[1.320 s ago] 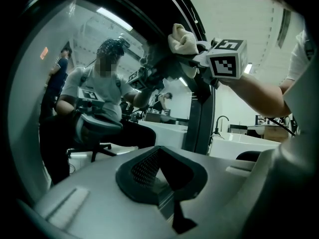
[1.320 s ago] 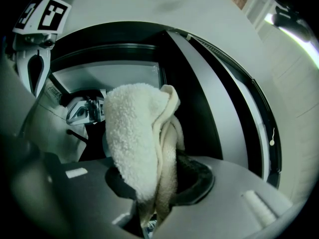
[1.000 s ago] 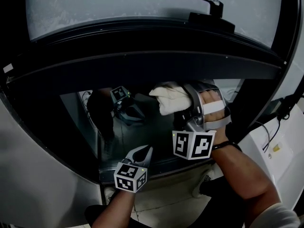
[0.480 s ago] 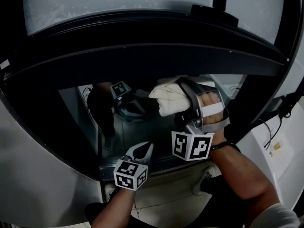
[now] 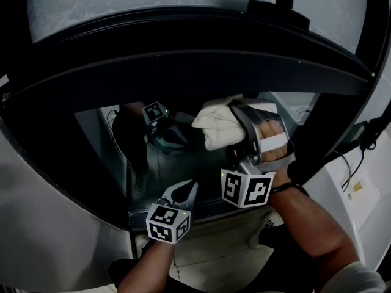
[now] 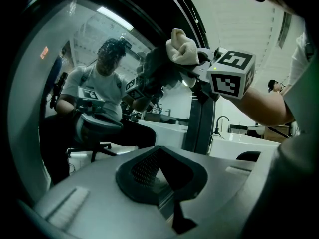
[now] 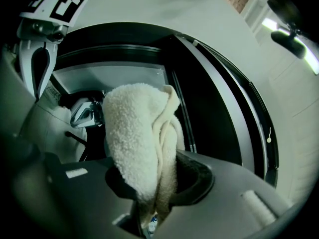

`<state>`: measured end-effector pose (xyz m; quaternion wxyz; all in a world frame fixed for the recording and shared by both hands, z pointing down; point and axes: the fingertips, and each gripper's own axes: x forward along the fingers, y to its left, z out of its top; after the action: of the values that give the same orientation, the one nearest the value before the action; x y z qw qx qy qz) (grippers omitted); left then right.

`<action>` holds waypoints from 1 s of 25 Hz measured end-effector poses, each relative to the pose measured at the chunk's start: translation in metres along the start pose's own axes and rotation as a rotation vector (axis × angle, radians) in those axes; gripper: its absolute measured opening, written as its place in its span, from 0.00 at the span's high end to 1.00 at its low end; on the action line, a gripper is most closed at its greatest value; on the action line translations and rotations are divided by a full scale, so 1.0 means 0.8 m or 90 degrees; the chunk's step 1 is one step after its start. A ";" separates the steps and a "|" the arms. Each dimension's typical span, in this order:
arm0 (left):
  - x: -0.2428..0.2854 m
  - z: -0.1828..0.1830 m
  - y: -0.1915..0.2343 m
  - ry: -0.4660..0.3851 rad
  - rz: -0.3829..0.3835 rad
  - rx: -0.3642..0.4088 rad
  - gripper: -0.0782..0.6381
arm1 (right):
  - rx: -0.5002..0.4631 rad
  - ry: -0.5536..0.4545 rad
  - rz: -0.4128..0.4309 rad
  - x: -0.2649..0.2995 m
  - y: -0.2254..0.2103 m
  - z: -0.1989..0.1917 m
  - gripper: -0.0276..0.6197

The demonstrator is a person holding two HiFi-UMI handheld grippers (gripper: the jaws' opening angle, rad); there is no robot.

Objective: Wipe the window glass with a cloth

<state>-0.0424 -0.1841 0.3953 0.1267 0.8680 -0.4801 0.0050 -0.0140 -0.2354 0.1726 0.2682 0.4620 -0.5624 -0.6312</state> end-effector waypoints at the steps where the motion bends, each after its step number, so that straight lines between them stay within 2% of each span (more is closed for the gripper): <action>1: 0.000 0.000 0.000 0.000 0.000 0.000 0.87 | 0.001 0.000 -0.001 0.000 0.001 0.000 0.80; 8: 0.001 0.001 0.000 -0.002 0.000 -0.001 0.87 | 0.004 0.001 0.002 -0.003 0.010 -0.001 0.81; 25: 0.001 0.000 0.000 -0.001 -0.001 0.001 0.87 | -0.003 0.006 0.054 -0.021 0.071 -0.003 0.80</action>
<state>-0.0421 -0.1845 0.3954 0.1259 0.8683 -0.4797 0.0045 -0.0150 -0.2351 0.2320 0.2988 0.4401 -0.5787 -0.6182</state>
